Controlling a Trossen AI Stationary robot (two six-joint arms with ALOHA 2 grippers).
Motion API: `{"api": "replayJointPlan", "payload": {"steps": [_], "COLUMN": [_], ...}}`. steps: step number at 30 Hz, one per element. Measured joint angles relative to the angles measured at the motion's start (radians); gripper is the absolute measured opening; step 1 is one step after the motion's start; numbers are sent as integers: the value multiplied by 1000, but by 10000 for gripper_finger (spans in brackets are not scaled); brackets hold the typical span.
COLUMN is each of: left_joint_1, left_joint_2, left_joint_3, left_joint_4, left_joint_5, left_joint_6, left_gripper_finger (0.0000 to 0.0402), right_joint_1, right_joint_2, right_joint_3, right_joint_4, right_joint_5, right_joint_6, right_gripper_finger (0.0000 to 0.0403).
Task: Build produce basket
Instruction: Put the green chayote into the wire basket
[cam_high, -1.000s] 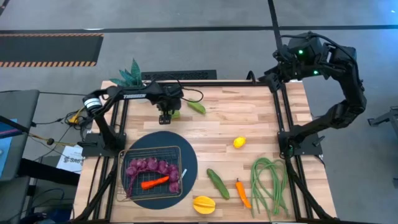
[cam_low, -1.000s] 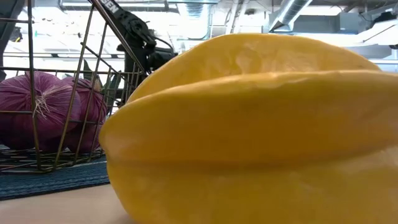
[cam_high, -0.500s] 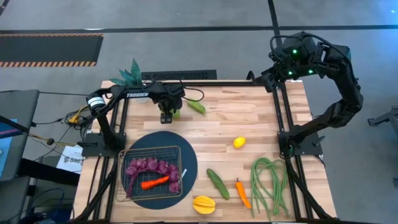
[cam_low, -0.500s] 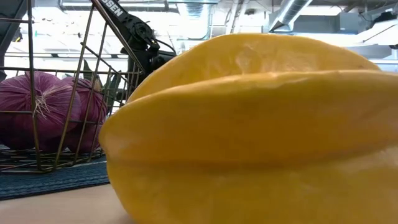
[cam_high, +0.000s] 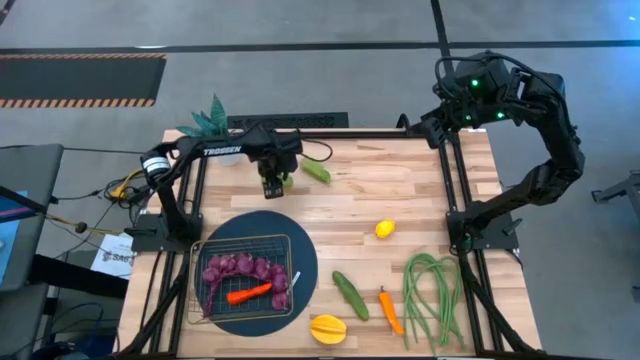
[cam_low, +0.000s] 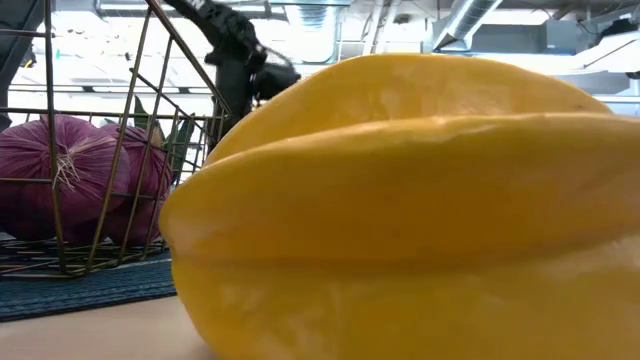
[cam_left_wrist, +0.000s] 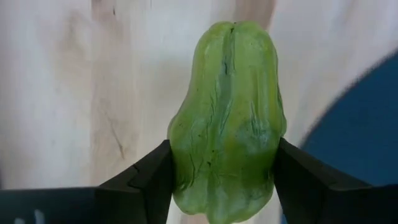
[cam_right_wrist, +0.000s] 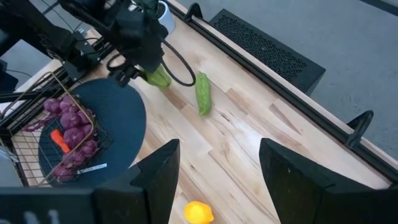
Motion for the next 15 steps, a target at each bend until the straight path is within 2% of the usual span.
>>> {"api": "replayJointPlan", "payload": {"steps": [3, 8, 11, 15], "left_joint_1": [-19, -61, -109, -197], "left_joint_2": [0, -1, -9, -74], "left_joint_3": [128, 360, 479, 523], "left_joint_4": [-87, -321, -472, -475], "left_joint_5": [18, 133, 161, 207], "left_joint_6": [-12, -59, -94, -171], "left_gripper_finger": [199, 199, 199, 199], "right_joint_1": [0, 0, 0, 0], "right_joint_2": [0, 0, 0, 0], "right_joint_3": [0, 0, 0, 0], "right_joint_4": [0, 0, 0, 0], "right_joint_5": [0, 0, 0, 0], "right_joint_6": [-4, -26, -35, -76], "right_gripper_finger": [239, 239, 240, 240]}}
